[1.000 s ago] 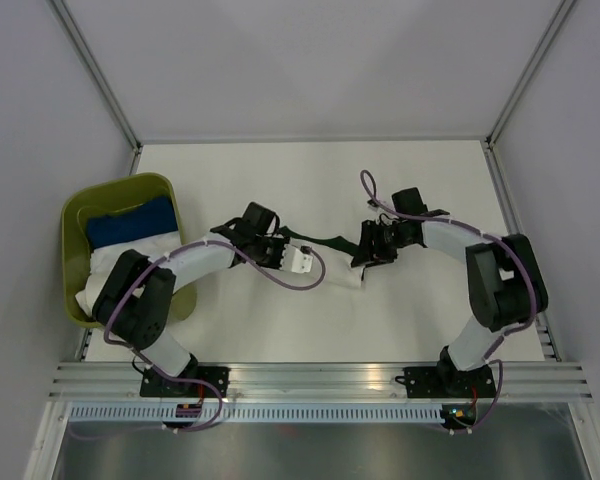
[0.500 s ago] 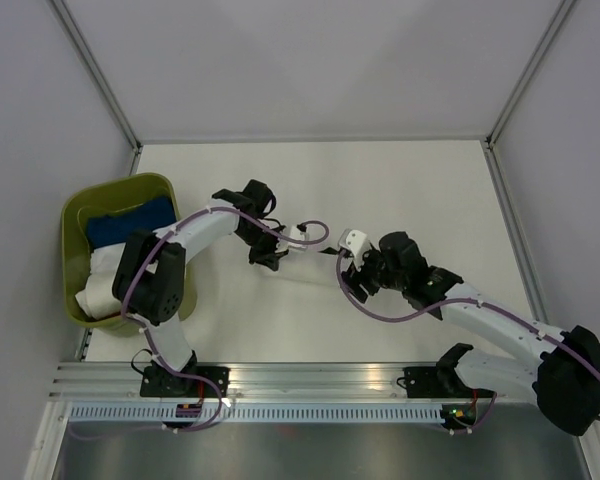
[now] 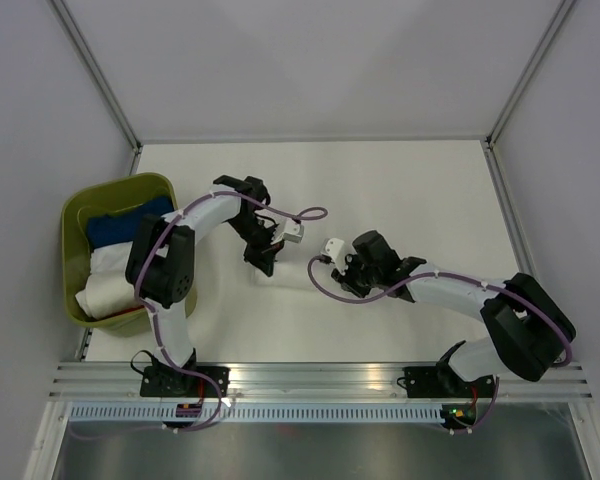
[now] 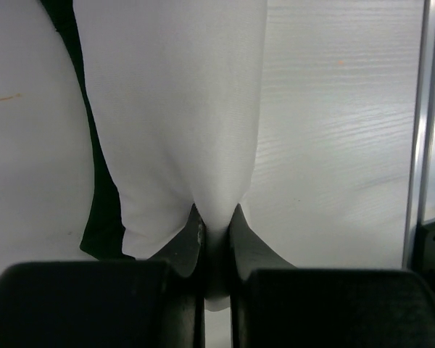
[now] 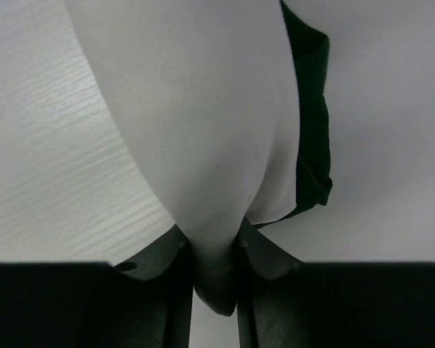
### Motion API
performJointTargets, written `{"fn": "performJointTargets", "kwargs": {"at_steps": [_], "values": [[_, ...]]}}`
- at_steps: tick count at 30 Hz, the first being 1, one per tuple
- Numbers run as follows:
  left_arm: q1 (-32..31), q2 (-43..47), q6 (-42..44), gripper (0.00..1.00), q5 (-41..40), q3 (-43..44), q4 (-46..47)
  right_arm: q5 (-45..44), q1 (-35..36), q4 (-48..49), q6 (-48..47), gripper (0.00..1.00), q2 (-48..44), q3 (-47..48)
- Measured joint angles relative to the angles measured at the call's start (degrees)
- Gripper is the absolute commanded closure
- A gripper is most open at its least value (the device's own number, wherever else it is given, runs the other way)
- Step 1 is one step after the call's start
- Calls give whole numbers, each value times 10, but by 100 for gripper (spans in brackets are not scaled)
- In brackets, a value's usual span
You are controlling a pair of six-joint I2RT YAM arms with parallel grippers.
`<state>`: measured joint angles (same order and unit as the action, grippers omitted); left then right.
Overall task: Roll the t-shirts
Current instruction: Roll the tshirt
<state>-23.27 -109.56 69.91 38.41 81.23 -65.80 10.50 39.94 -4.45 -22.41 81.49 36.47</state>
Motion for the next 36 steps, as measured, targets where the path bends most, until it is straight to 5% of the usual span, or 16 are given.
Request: {"fn": "performJointTargets", "kwargs": {"at_steps": [3,6,9,11,13,14,18,23,27,31,36], "values": [[10,-20,24,94,10,20,-55,49,-14,-36,19,86,2,29],[16,-41,44,83,14,44,-78,117,-39,-77,37,88,2,52],[19,-53,61,52,12,52,-84,203,-68,-115,56,92,17,76],[23,-54,66,42,14,52,-92,261,-89,-136,67,92,43,92],[27,-53,65,17,24,52,-96,307,-110,-149,76,92,74,105],[30,-50,59,15,28,50,-94,327,-121,-154,80,92,89,110],[35,-1,11,26,43,0,-42,392,-157,-158,104,91,128,117],[37,12,-62,72,47,-9,2,450,-190,-162,123,90,164,130],[50,-4,-133,94,56,-8,39,469,-201,-170,134,86,201,145],[57,-13,-193,95,51,-8,75,466,-209,-158,172,59,220,151],[57,-31,-232,69,39,-8,89,410,-224,-137,208,41,196,146]]}}
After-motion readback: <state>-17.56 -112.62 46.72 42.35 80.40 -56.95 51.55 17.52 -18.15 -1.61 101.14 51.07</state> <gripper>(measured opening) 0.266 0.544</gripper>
